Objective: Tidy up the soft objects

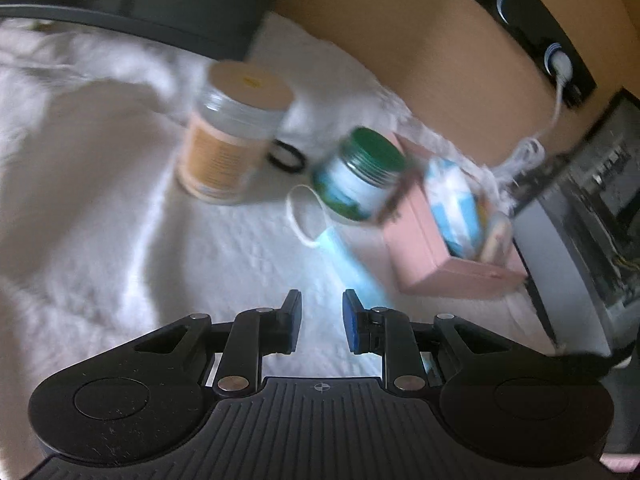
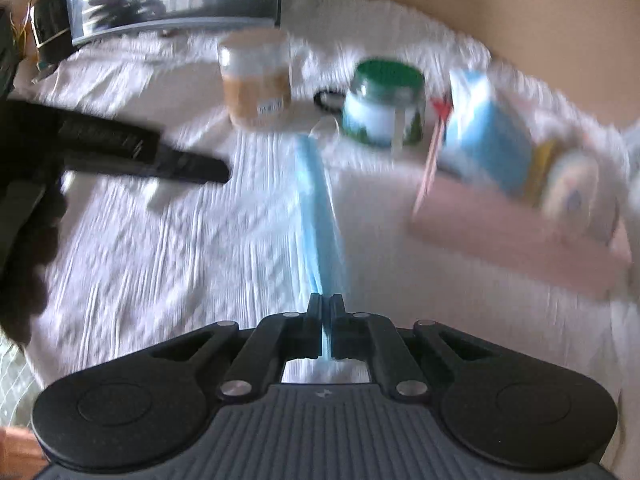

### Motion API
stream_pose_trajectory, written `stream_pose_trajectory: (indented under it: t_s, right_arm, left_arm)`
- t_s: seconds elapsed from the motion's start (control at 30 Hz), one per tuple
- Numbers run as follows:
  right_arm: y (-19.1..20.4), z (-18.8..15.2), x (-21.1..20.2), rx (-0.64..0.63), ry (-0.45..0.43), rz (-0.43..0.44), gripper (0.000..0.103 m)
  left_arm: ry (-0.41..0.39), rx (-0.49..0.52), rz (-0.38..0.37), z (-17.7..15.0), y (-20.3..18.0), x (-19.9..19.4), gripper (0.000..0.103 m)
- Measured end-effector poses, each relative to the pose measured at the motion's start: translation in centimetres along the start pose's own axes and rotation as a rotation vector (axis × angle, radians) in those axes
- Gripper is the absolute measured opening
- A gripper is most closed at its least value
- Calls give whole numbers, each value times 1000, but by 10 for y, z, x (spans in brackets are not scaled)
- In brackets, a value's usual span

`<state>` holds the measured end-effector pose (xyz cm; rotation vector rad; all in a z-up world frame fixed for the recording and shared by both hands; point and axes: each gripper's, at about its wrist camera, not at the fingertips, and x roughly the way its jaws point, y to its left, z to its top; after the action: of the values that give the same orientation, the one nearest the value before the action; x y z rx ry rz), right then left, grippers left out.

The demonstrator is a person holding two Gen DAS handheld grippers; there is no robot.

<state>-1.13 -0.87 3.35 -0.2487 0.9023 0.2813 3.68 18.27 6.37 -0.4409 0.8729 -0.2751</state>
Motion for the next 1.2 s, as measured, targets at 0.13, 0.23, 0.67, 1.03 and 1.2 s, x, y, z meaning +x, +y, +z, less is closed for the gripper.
stream_pose_trajectory:
  t_s: [0.13, 0.23, 0.67, 1.03, 1.2]
  right_arm:
    - [-11, -15, -7, 47, 8, -17, 4]
    - [-20, -23, -12, 76, -2, -47, 4]
    - [-43, 16, -51, 0, -182, -31, 34]
    - [-67, 256, 31, 91, 135, 194, 32]
    - [-61, 298, 143, 129, 375, 96, 24]
  left_arm:
    - [32, 34, -25, -4, -16, 11, 25]
    - [35, 61, -17, -4, -25, 16, 25]
    - [-38, 201, 215, 17, -24, 18, 25]
    - [-85, 63, 49, -1, 12, -10, 25]
    - [-123, -18, 12, -21, 35, -32, 25]
